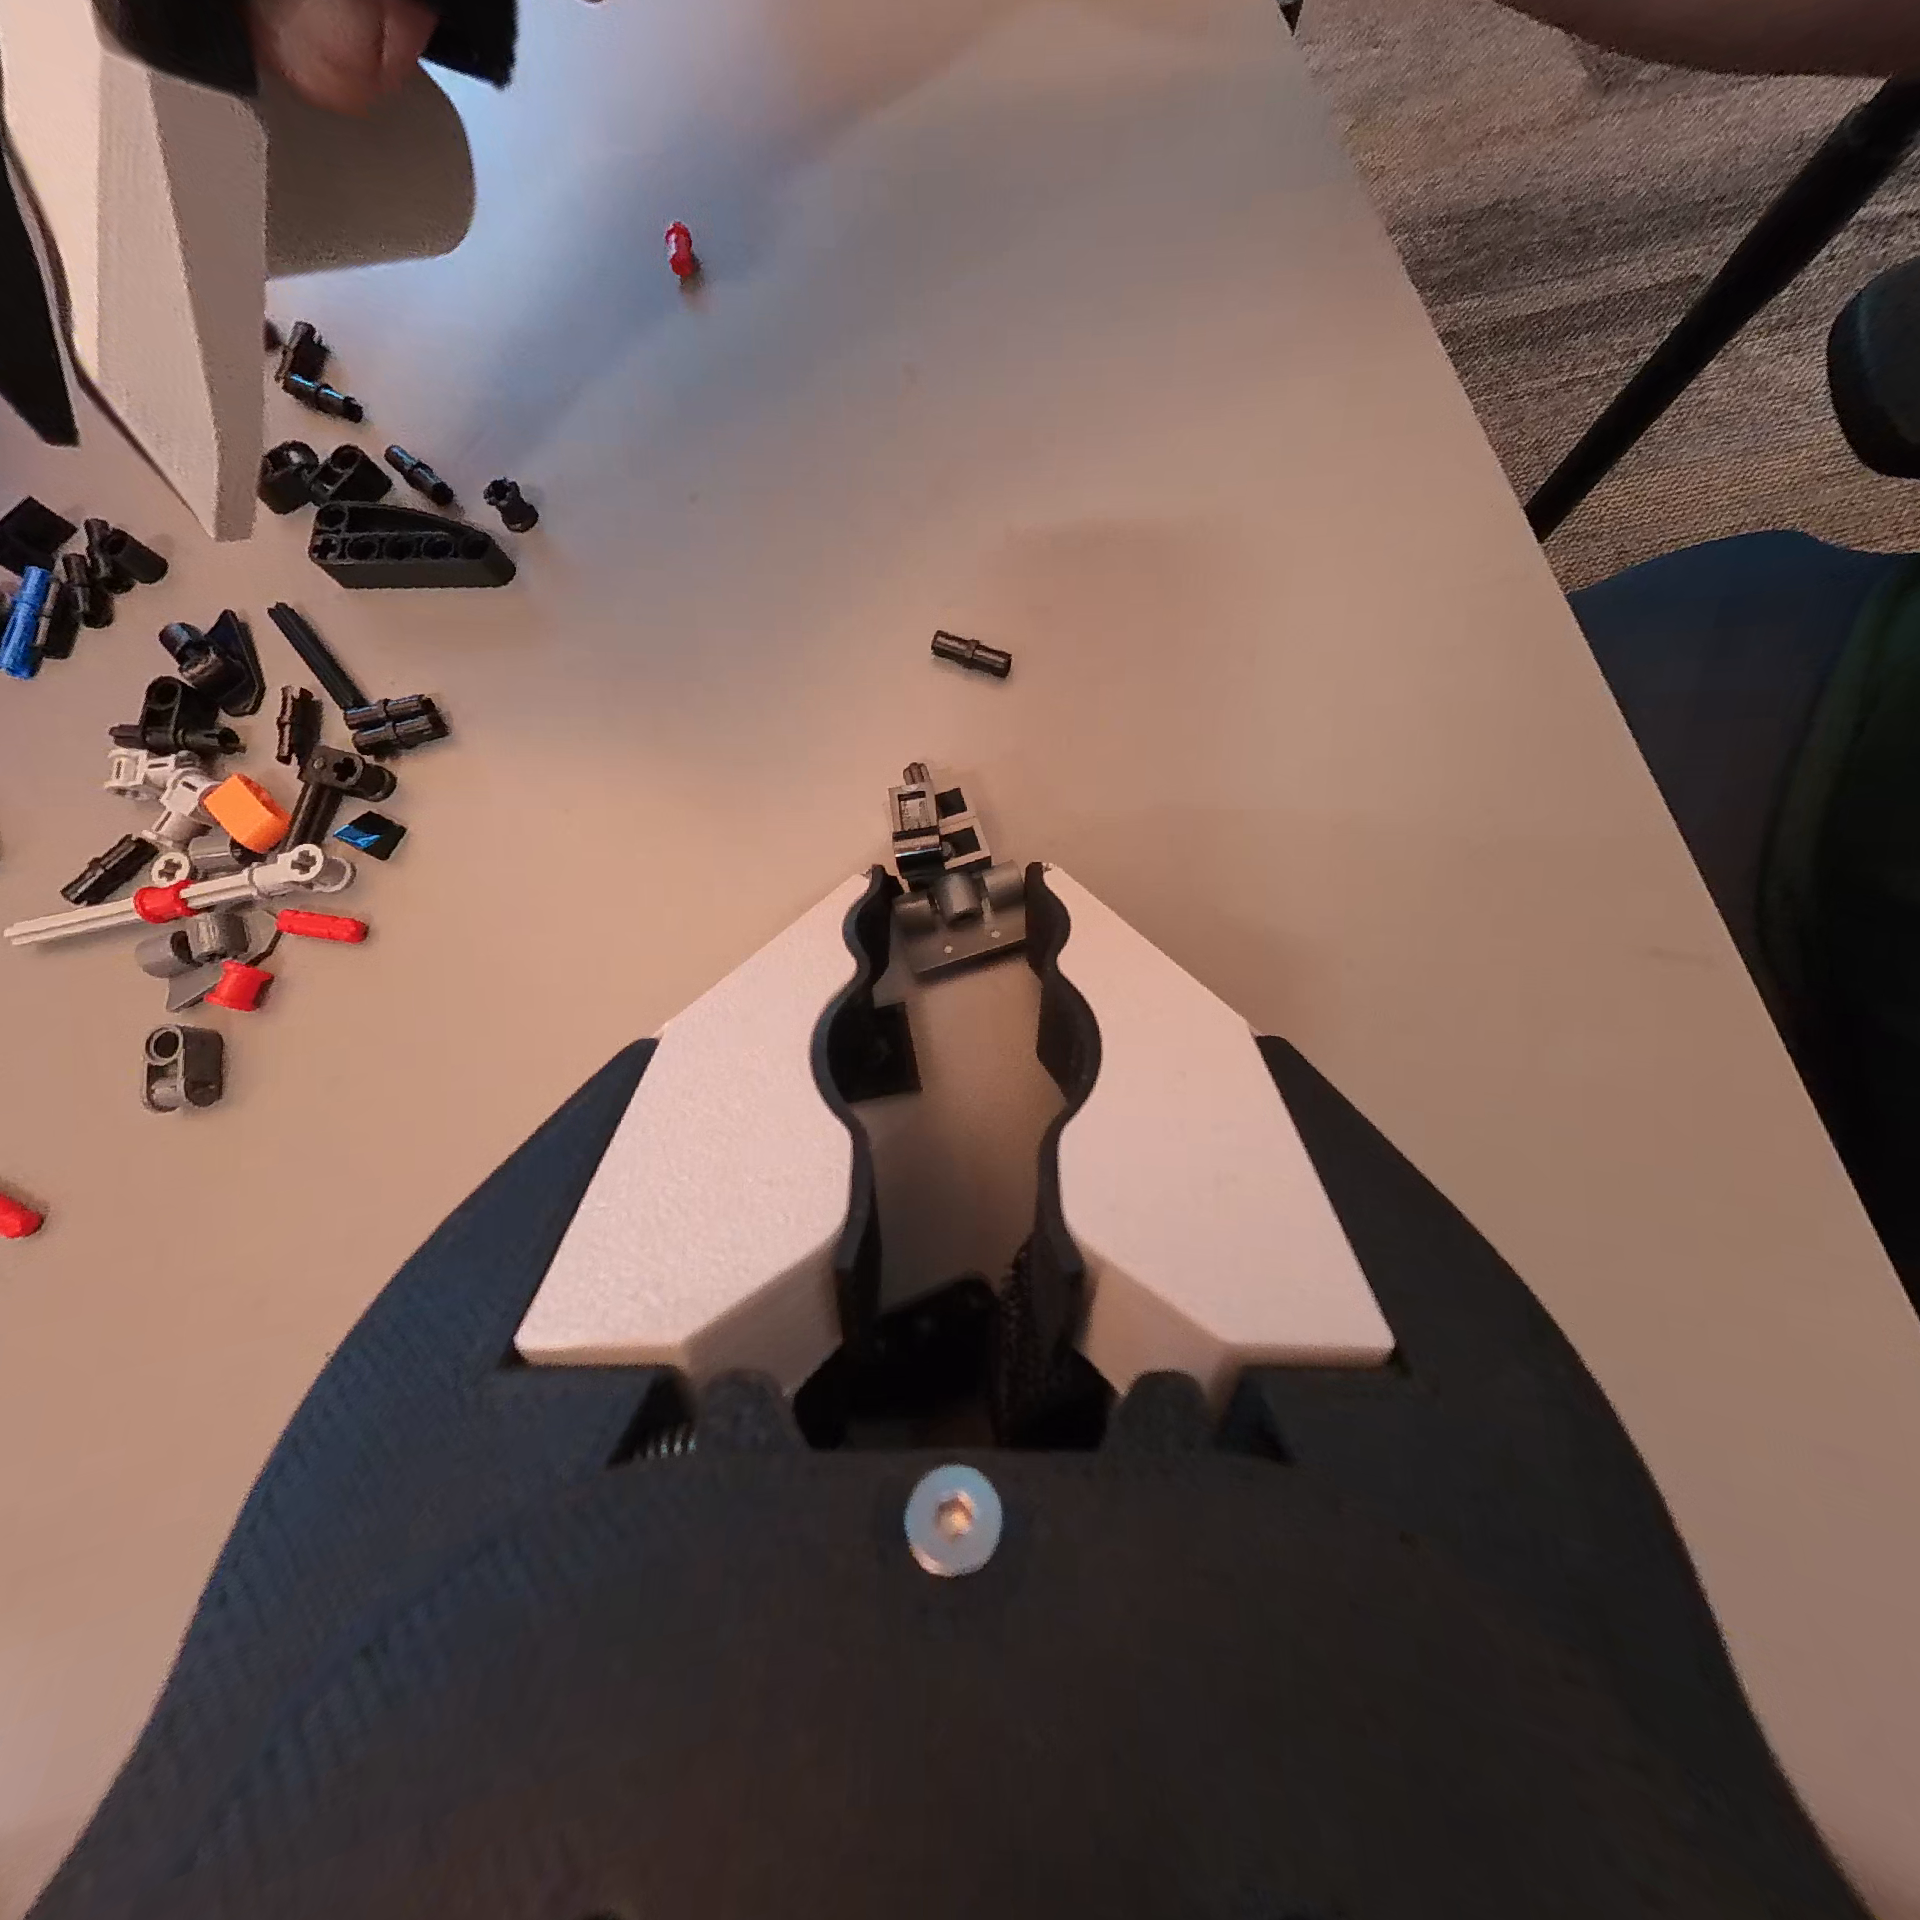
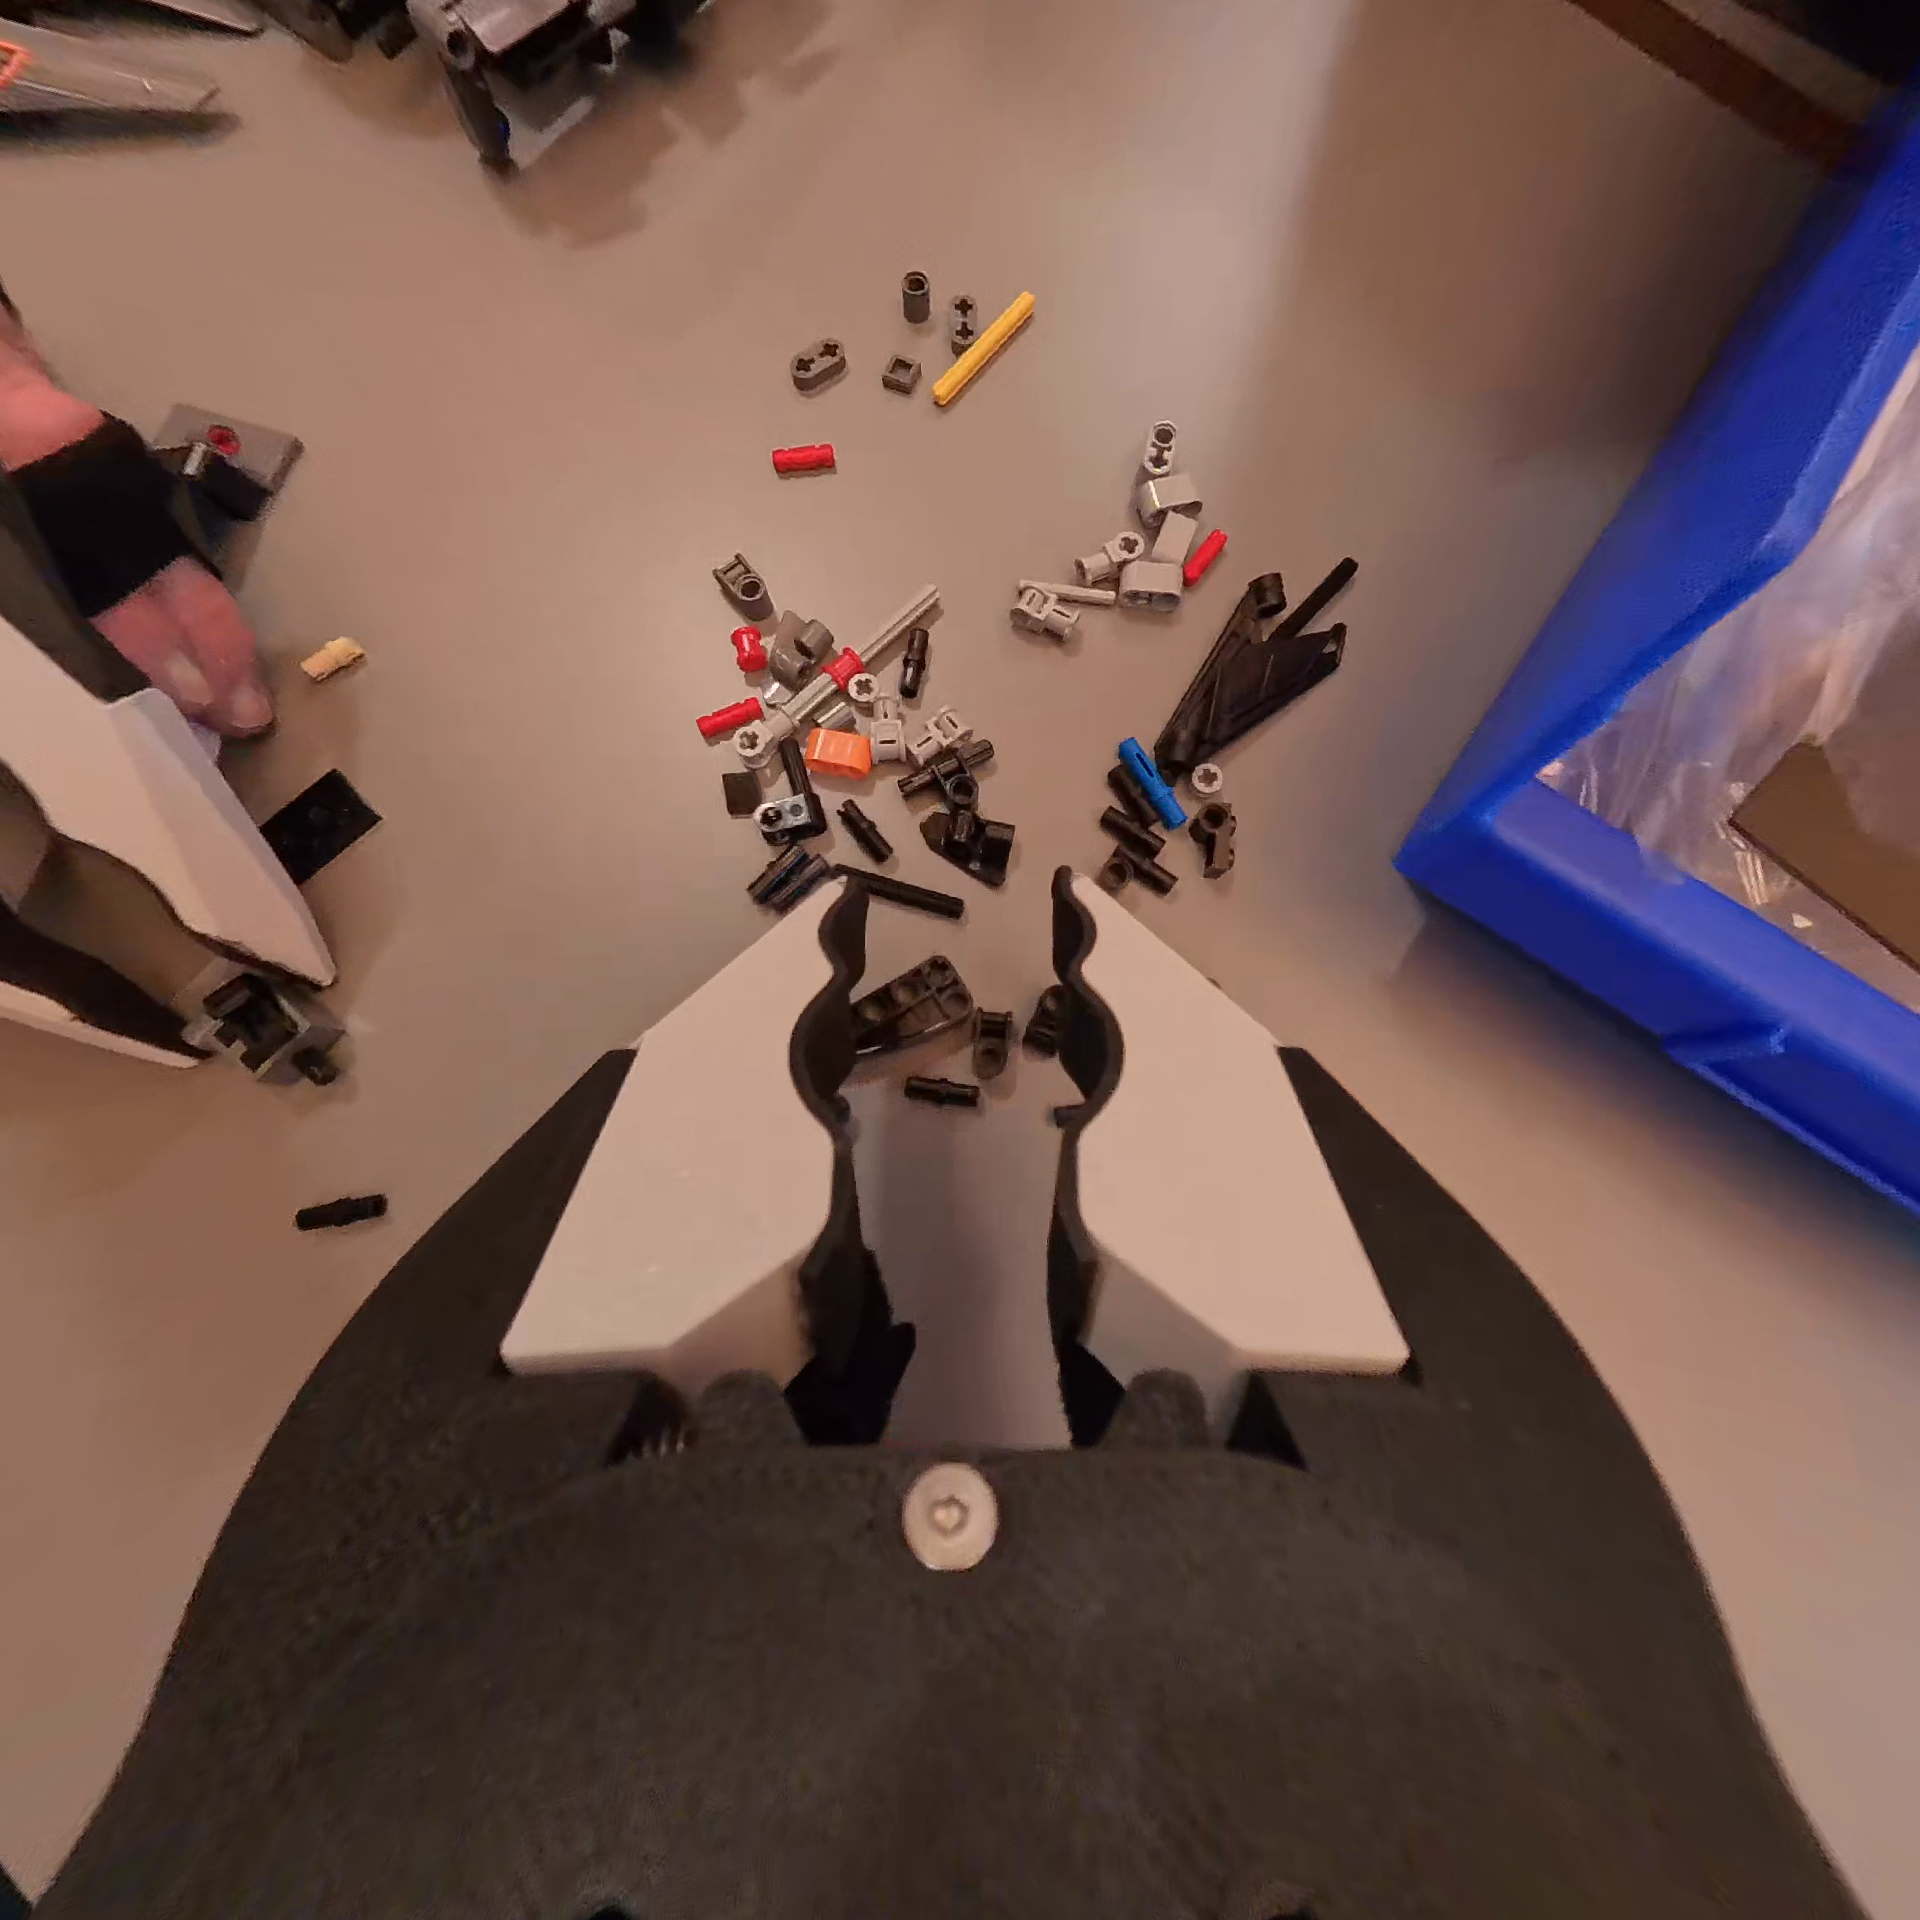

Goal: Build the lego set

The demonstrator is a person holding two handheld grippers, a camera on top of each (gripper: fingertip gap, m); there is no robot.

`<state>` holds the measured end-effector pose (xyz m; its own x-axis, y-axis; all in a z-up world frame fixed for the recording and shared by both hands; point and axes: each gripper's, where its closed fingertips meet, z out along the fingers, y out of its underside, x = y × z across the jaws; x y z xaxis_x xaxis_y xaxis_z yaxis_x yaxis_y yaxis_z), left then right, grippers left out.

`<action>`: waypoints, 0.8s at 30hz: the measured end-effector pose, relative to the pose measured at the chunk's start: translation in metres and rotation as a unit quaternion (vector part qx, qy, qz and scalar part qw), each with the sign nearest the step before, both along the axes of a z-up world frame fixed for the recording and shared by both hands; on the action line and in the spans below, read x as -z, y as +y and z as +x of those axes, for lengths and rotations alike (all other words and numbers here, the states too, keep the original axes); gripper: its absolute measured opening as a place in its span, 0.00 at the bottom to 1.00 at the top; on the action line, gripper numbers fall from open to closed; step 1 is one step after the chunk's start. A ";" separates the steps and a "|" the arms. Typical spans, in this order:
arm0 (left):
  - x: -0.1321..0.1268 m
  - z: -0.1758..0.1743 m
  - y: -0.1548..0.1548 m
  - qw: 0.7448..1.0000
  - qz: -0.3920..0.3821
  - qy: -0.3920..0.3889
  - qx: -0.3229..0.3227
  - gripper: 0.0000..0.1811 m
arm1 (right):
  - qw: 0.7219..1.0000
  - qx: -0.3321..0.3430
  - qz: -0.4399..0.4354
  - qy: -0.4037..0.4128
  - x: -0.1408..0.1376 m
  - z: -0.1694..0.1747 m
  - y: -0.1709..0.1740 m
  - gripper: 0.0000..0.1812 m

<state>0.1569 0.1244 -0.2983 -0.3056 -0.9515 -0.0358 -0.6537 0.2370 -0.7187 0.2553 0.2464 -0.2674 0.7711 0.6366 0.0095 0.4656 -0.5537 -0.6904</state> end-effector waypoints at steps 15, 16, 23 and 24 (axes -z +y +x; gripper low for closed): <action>0.000 0.000 0.000 1.000 0.000 0.000 0.000 0.13 | 1.000 0.022 -0.011 -0.007 0.016 0.006 0.019 0.37; 0.000 0.000 0.000 1.000 0.000 0.000 0.000 0.13 | 1.000 0.026 -0.007 -0.011 0.016 0.008 0.021 0.35; 0.000 0.000 0.000 1.000 0.000 0.000 0.000 0.13 | 0.997 0.071 0.023 -0.008 0.010 0.030 0.045 0.12; 0.000 0.000 0.000 1.000 -0.001 0.000 0.000 0.13 | 0.997 0.077 0.024 -0.007 0.011 0.033 0.047 0.08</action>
